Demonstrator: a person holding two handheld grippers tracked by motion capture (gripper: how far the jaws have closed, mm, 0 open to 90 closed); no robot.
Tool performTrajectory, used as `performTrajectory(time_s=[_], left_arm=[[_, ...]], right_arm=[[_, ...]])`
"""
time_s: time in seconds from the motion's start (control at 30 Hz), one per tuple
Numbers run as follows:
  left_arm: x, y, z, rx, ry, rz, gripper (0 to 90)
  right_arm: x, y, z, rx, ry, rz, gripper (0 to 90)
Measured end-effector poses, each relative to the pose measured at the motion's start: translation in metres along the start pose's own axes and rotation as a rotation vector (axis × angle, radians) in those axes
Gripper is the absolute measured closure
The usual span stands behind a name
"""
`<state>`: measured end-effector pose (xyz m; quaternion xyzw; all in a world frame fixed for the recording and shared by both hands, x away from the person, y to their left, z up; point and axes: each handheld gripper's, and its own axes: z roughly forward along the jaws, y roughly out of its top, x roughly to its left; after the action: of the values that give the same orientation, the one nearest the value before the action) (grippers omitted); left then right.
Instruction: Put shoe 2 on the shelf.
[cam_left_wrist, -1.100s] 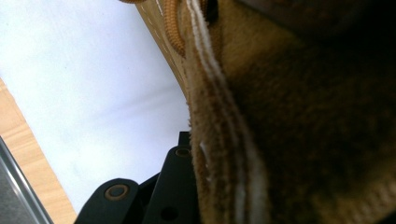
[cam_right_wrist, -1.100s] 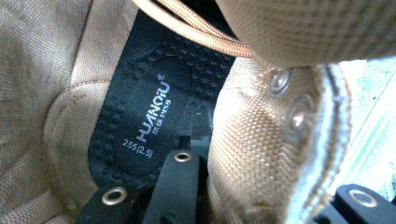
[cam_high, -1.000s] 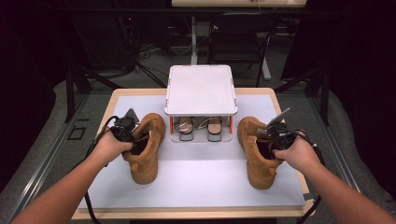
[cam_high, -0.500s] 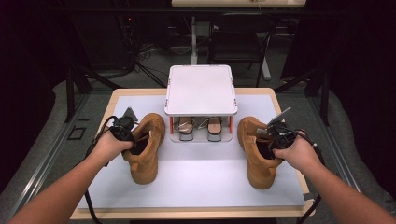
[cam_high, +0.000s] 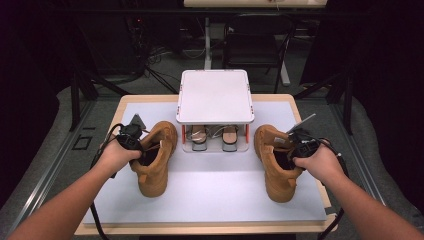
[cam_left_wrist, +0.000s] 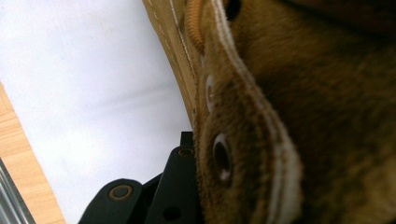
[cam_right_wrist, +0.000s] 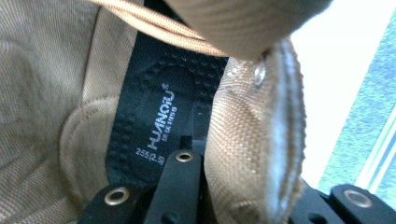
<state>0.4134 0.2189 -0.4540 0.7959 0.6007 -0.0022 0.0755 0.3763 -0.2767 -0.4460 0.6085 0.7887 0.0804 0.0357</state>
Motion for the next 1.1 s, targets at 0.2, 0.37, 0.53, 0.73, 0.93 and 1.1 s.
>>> performTrajectory(time_s=[0.2,0.37,0.53,0.73,0.93,1.1], left_arm=[[0.006,0.01,-0.006,0.004,-0.019,-0.032,86.7],[0.006,0.016,-0.009,-0.006,-0.034,-0.049,86.7],[0.007,0.02,-0.016,-0.019,-0.044,-0.065,86.7],[0.014,0.029,-0.022,-0.042,-0.043,-0.093,86.6],[0.02,0.042,-0.025,-0.062,-0.059,-0.125,86.5],[0.026,0.05,-0.026,-0.072,-0.07,-0.149,86.4]], right_arm=[[-0.008,0.005,-0.003,-0.015,0.045,0.082,86.0],[-0.011,0.01,-0.007,-0.011,0.047,0.098,86.1],[-0.014,0.019,-0.013,-0.019,0.05,0.109,86.2],[-0.018,0.028,-0.018,-0.051,0.068,0.149,86.1],[-0.026,0.045,-0.018,-0.055,0.071,0.176,86.0],[-0.031,0.061,-0.016,-0.046,0.09,0.215,86.0]])
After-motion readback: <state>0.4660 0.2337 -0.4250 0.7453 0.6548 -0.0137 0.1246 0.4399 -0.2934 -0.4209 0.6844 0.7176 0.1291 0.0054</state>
